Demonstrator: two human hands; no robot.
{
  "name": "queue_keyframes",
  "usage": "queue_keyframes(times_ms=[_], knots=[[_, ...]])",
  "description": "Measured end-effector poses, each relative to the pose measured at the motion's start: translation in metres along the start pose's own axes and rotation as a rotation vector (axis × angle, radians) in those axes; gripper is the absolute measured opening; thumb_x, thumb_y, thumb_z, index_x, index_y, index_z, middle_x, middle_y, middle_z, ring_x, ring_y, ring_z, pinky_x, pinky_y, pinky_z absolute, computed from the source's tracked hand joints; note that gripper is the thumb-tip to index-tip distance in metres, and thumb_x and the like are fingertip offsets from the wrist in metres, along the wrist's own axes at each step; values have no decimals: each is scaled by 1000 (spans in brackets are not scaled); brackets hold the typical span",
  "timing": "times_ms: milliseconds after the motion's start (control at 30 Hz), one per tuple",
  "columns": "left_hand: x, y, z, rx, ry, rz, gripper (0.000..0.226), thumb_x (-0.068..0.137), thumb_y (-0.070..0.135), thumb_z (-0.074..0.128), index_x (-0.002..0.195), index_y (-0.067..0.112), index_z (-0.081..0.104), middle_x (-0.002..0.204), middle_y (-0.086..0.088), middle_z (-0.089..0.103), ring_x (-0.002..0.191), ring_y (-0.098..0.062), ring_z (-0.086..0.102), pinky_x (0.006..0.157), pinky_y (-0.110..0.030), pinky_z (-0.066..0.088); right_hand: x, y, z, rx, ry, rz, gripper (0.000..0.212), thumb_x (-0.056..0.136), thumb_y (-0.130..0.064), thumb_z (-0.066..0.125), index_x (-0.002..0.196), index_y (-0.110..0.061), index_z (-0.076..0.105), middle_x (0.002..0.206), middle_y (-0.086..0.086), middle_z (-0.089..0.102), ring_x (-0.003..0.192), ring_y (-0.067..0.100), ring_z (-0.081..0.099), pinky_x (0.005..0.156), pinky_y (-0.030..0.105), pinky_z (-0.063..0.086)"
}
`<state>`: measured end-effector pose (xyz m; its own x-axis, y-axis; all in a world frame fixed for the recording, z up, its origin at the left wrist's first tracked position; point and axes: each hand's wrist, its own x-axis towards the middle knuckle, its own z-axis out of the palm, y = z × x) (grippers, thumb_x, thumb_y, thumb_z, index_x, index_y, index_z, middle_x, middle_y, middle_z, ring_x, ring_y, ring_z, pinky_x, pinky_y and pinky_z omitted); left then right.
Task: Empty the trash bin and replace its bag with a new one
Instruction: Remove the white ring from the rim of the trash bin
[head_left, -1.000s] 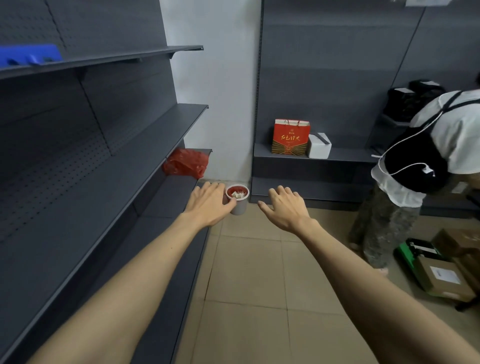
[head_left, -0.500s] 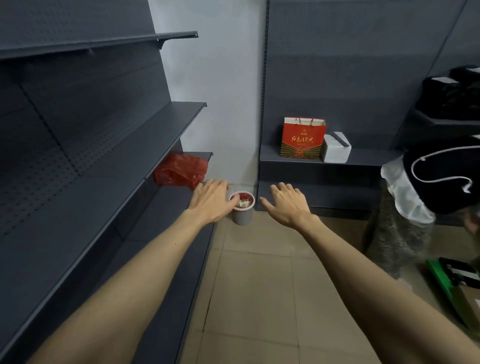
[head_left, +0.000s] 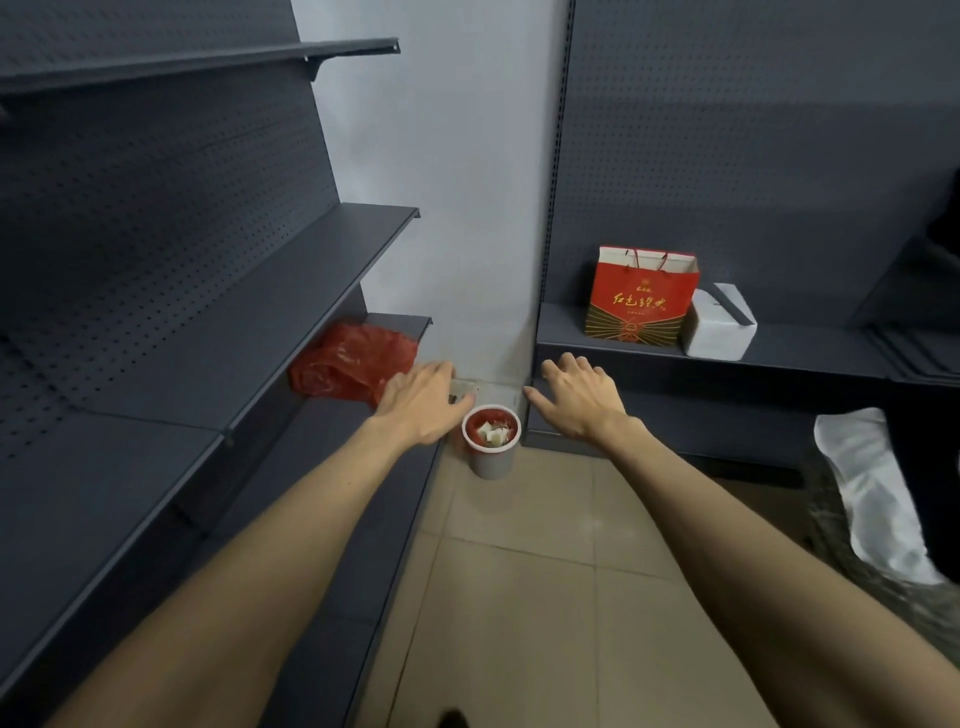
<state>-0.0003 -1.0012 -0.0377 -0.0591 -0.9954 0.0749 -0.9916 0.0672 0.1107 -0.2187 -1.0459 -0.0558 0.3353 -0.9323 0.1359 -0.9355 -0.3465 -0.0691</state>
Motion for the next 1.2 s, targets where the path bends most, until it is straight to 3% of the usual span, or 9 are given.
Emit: queue_keyframes(times_ms=[633, 1067, 1200], knots=[[356, -87, 83, -27, -54, 14, 52, 95, 53, 39, 124, 13, 54, 125, -9, 60, 113, -28, 55, 92, -43, 44, 321, 69, 103, -3, -163, 47, 53, 98, -54, 34, 123, -11, 51, 125, 15, 56, 115, 32, 53, 96, 44, 44], [483, -89, 160, -73, -106, -27, 51, 97, 51, 44, 127, 11, 54, 130, -12, 60, 119, -30, 56, 92, -44, 51, 447, 129, 181, 65, -238, 34, 49, 99, -50, 36, 120, -9, 52, 121, 15, 58, 112, 32, 55, 94, 45, 46], [514, -88, 202, -27, -125, -49, 53, 97, 52, 42, 126, 10, 54, 125, -12, 62, 111, -29, 61, 85, -40, 51, 474, 147, 226, 52, -273, -4, 48, 99, -48, 36, 121, -8, 52, 123, 16, 57, 113, 33, 55, 96, 45, 44]])
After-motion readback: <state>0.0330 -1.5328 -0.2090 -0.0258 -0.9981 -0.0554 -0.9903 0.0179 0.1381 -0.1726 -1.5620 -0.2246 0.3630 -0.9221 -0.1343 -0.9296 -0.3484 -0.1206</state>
